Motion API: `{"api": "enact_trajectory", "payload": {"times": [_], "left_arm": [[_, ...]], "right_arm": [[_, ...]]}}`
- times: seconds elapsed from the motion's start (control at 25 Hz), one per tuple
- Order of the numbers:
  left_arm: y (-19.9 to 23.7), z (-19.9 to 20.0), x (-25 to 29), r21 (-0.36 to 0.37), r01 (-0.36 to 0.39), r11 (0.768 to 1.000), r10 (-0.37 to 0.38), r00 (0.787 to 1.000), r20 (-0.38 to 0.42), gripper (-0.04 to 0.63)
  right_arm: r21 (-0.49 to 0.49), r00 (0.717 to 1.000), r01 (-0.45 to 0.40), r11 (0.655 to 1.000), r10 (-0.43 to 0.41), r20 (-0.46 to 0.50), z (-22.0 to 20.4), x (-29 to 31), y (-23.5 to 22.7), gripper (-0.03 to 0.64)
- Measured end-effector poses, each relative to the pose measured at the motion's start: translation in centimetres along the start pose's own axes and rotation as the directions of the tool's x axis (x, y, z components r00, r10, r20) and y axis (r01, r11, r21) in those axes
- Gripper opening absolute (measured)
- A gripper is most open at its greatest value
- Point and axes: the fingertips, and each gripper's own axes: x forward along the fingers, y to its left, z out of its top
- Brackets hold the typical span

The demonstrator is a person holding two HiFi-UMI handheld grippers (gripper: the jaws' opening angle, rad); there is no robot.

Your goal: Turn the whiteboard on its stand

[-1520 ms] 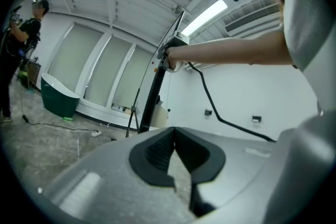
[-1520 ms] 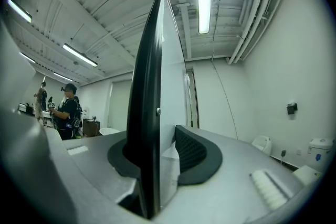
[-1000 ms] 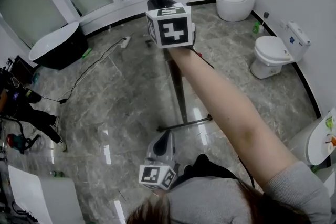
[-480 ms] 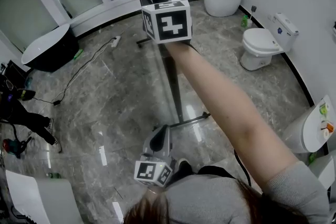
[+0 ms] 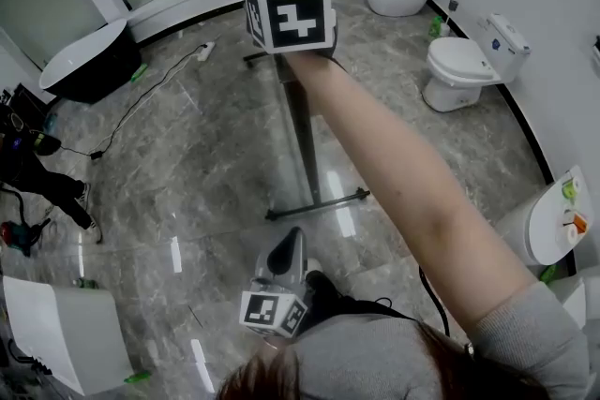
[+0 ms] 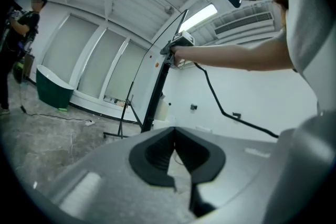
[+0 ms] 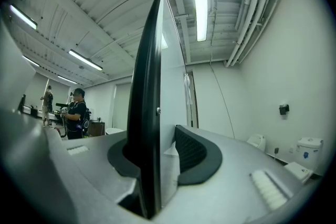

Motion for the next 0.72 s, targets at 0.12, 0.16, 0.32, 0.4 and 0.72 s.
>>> {"api": "enact_trajectory", "payload": {"times": [0.12,0.16,0.32,0.4,0.72], "left_arm": [[-1.4,-0.8,-1.7,-0.006,-0.021,1.000,0.021,1.000,0.007,0.002],[-1.8,-1.0,-2.2,-0.007,-0.028,1.000,0.028,1.000,0.011,0.002],[-3.5,-1.5,-4.2,-0.001,-0.046,0.999,0.046,0.999,0.022,0.002],[-4.3,-1.8,-5.2,0.004,-0.048,0.999,0.048,0.999,0.017,0.002],[-5.6,-2.4,-8.5,0.019,-0.075,0.997,0.075,0.997,0.006,0.002]], "right_arm": [[0.009,1.000,0.001,1.000,-0.001,0.001,0.0,-1.8,0.1,0.117],[0.010,1.000,0.003,1.000,-0.003,0.001,0.0,-2.3,0.1,0.117],[0.013,1.000,0.007,1.000,-0.007,-0.001,0.1,-4.3,0.2,0.107],[0.014,1.000,0.010,1.000,-0.010,-0.001,0.2,-5.0,0.4,0.100],[-0.006,0.999,0.043,0.999,-0.043,-0.006,0.3,-8.0,0.9,0.083]]}}
